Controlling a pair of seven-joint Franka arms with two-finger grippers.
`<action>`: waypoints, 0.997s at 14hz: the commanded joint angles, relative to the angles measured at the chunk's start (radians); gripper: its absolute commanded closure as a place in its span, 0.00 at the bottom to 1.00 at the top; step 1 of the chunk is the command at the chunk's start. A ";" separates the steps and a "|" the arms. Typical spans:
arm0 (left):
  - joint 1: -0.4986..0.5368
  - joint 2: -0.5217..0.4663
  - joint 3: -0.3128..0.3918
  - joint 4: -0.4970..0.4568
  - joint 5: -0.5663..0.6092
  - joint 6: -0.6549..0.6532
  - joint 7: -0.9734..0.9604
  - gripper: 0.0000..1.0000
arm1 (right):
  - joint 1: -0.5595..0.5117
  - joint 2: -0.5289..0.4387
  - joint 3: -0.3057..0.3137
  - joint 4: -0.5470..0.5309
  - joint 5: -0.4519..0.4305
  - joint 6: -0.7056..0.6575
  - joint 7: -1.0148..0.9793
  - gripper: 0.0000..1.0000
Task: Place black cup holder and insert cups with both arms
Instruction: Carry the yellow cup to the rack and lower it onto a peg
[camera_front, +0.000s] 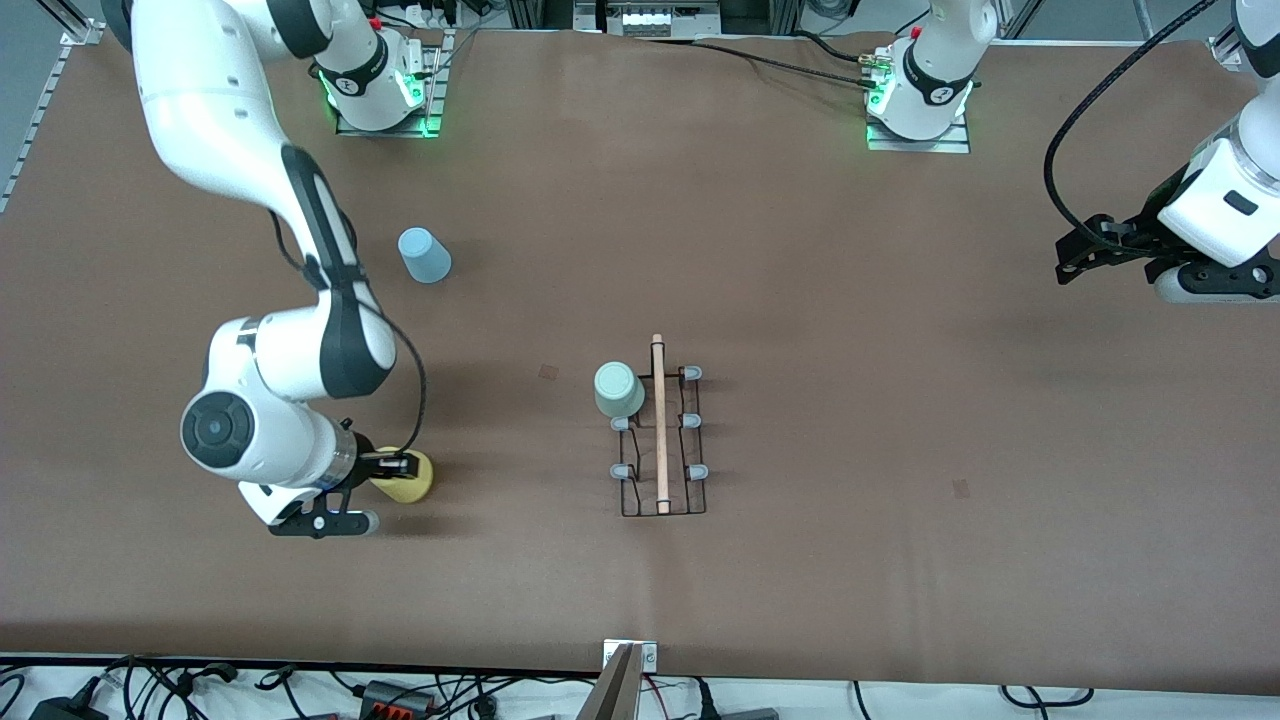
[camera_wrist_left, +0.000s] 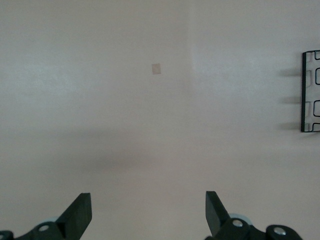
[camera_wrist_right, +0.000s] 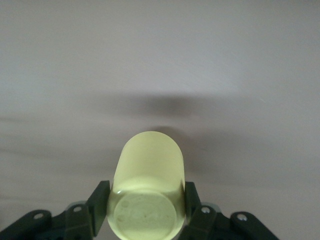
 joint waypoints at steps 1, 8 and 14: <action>0.018 -0.008 0.002 -0.002 -0.019 -0.002 0.009 0.00 | 0.029 -0.016 0.059 0.088 0.011 0.020 0.054 0.83; 0.038 -0.002 0.002 -0.010 -0.042 0.001 0.009 0.00 | 0.160 -0.015 0.099 0.096 0.009 0.156 0.283 0.83; 0.055 0.003 0.002 -0.011 -0.057 0.001 0.010 0.00 | 0.213 0.010 0.108 0.092 0.011 0.278 0.349 0.82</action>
